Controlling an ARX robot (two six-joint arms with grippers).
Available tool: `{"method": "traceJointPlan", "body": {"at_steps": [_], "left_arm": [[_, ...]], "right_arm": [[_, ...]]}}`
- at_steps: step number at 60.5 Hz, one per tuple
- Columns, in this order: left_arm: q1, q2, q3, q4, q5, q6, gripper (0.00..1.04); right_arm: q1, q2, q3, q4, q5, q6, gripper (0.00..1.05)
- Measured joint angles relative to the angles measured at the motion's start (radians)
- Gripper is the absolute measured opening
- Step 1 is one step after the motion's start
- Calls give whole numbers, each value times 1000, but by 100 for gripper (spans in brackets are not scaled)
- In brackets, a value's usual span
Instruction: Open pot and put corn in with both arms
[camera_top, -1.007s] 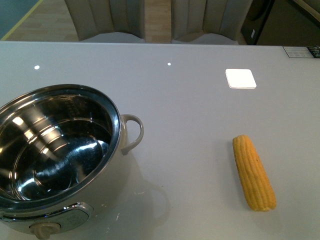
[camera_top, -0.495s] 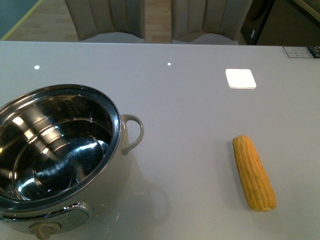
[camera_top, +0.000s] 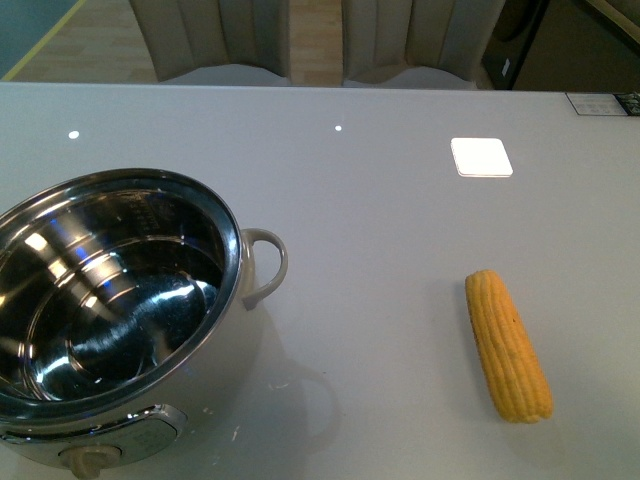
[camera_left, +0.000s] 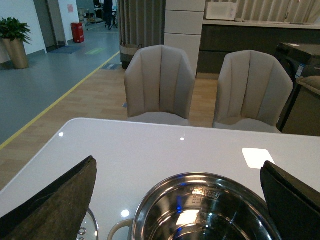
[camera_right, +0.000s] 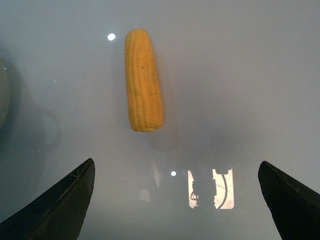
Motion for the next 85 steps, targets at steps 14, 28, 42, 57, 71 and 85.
{"method": "traceJointPlan", "body": {"at_steps": [14, 28, 42, 57, 71, 85], "left_arm": [[0, 0, 0, 0, 0, 0, 98], [0, 0, 0, 0, 0, 0, 98], [0, 0, 0, 0, 0, 0, 98], [0, 0, 0, 0, 0, 0, 98], [0, 0, 0, 0, 0, 0, 98], [0, 0, 0, 0, 0, 0, 98]], "right_arm": [[37, 524, 48, 408, 17, -43, 96], [92, 914, 170, 591, 5, -87, 96], [113, 1162, 307, 622, 16, -125, 96], [152, 1301, 417, 610, 27, -142, 96], [197, 1395, 460, 592, 36, -175, 83], [194, 1431, 460, 584, 43, -181, 48]]}}
